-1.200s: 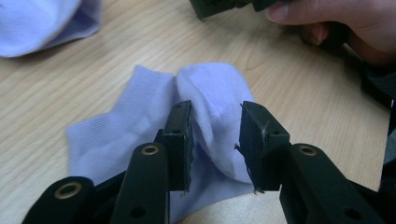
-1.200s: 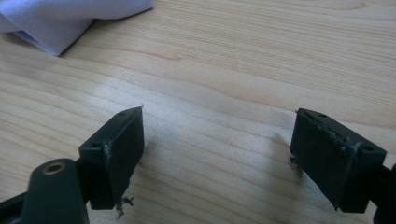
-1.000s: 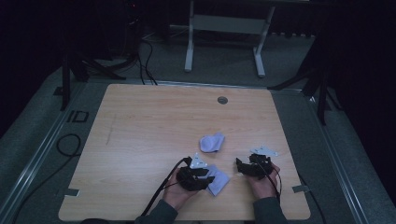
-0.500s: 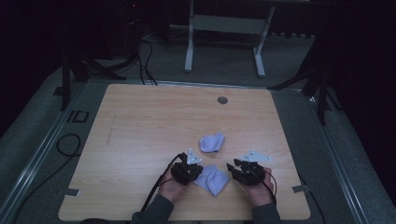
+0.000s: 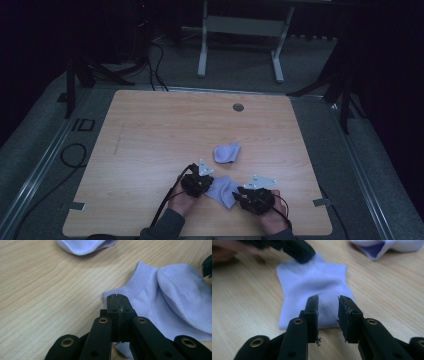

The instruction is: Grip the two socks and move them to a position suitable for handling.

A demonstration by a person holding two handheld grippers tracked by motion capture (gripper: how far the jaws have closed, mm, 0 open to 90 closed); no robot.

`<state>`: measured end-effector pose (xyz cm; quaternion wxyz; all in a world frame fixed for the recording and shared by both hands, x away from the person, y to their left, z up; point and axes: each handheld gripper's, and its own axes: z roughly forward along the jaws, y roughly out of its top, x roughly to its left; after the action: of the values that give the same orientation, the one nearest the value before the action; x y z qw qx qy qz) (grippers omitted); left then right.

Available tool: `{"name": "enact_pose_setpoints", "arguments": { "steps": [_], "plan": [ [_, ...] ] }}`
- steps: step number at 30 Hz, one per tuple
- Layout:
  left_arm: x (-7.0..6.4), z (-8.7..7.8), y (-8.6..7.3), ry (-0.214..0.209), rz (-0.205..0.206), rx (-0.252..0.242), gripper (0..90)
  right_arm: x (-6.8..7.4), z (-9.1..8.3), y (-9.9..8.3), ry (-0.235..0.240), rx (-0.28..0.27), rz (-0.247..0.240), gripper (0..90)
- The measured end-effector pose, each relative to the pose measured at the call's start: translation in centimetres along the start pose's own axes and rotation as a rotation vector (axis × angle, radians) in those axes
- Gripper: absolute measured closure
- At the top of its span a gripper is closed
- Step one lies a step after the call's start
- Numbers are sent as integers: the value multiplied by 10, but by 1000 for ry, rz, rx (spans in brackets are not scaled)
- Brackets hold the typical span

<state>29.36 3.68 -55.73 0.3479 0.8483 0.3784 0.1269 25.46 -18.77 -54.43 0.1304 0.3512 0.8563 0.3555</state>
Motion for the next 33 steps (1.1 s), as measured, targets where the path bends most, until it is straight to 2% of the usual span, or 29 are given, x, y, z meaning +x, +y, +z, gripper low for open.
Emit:
{"name": "enact_pose_setpoints", "arguments": {
  "steps": [4,6,7,12,19,22,24,25,28,30,33],
  "plan": [
    [5,-4,-4,4,-9,2,891,-5,17,4,-23,38,-10,693],
    [6,-4,-5,6,-9,0,891,-6,19,6,-26,35,-13,697],
    [7,-6,-6,7,-10,2,892,-8,23,11,-43,41,-30,707],
    [13,-12,-12,13,-16,1,893,-16,37,25,-57,38,-32,722],
    [20,-15,-16,22,-43,-6,892,-24,55,43,-81,36,-48,724],
    [21,-15,-15,27,-53,-8,892,-25,57,48,-90,43,-50,701],
    [21,-15,-16,28,-55,-10,892,-23,52,53,-87,27,-45,691],
    [21,-14,-16,29,-61,-15,892,-17,43,58,-76,-2,-45,690],
    [21,-14,-15,30,-66,-16,892,-3,35,64,-46,-13,-74,637],
    [21,-14,-15,31,-65,-15,891,2,36,65,-40,-10,-85,618],
    [21,-14,-16,31,-65,-18,891,11,48,68,-26,25,-89,569]
  ]
}}
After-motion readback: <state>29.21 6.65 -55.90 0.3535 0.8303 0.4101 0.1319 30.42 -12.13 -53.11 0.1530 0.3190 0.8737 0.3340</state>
